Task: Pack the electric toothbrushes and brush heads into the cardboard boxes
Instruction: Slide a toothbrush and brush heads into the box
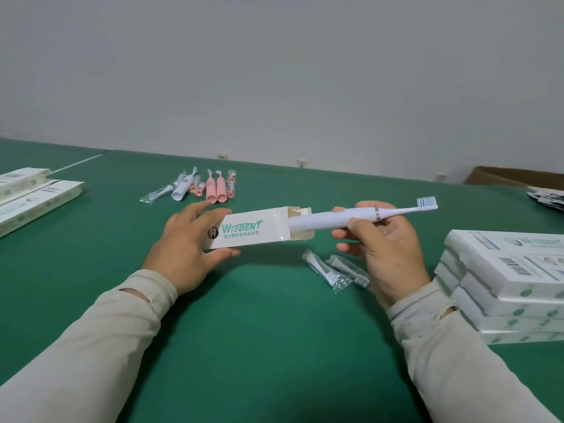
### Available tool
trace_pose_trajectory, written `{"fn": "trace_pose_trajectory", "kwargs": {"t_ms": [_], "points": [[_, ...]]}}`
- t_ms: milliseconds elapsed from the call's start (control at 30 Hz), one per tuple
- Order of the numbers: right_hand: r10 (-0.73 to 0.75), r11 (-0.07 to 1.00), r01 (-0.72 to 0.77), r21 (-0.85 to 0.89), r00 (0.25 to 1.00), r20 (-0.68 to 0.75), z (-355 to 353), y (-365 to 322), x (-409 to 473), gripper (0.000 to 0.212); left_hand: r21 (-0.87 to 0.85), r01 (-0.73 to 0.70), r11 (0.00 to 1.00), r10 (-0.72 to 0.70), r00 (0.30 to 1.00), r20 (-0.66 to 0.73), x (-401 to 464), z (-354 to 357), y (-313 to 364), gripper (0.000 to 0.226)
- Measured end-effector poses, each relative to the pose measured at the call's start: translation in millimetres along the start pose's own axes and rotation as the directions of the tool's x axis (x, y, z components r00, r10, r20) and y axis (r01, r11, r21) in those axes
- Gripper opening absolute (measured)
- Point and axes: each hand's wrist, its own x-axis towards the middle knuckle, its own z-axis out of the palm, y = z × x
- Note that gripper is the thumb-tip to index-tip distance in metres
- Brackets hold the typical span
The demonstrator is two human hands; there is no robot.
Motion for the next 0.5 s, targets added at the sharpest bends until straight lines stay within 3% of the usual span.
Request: {"fn": "trace_pose_trajectory", "kwargs": {"t_ms": [333, 433, 500], "points": [[0.241, 0.968, -0.251, 0.024, 0.948, 0.206, -8.6, 4.6, 2.2, 0.026, 0.003, -0.074, 0.997, 0.074, 0.997, 0.039, 1.3, -0.2, -2.2, 0.065], [0.331, 0.938, -0.279, -0.205, 0.895, 0.299, -3.9, 12.7, -2.4, 0.026, -0.004, -0.102, 0.995, 0.102, 0.994, 0.045, 1.0, 1.8, 0.0, 0.064], [0.361, 0.905, -0.276, -0.324, 0.9, 0.244, -0.2, 18.6, -2.8, 0.03, 0.018, -0.086, 0.996, 0.085, 0.996, 0.022, 1.2, 2.2, -0.2, 0.063]]}}
